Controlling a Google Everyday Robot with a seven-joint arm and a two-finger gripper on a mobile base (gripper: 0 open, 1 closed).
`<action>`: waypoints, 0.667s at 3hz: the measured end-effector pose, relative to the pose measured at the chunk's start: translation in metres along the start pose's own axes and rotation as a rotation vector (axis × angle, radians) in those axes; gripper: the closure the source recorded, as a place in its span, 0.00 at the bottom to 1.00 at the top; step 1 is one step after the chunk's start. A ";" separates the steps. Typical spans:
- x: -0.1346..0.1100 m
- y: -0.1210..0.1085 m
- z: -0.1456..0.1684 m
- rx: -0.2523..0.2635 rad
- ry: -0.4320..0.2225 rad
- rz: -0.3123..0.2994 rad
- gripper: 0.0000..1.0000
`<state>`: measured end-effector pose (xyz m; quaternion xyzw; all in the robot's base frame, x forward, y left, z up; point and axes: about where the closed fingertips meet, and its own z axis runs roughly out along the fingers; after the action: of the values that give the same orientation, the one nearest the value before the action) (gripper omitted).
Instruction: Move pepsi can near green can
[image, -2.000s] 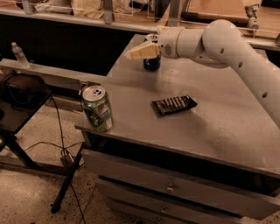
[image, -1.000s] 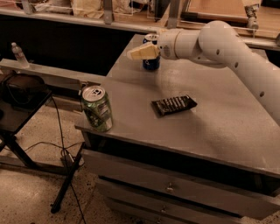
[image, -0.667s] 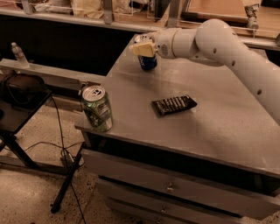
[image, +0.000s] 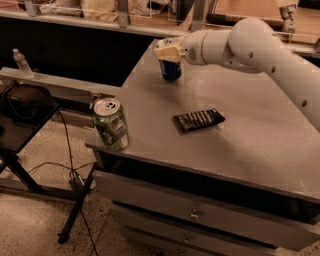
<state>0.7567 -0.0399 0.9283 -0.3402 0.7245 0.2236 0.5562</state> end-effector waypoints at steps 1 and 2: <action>-0.009 -0.010 -0.026 -0.018 -0.061 0.045 1.00; -0.028 -0.013 -0.087 0.019 -0.173 0.059 1.00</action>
Offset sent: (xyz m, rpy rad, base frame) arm -0.0989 -0.1194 0.0312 0.2256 -0.1191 -0.1501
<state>0.7134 -0.1027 0.9800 -0.2930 0.6853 0.2616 0.6132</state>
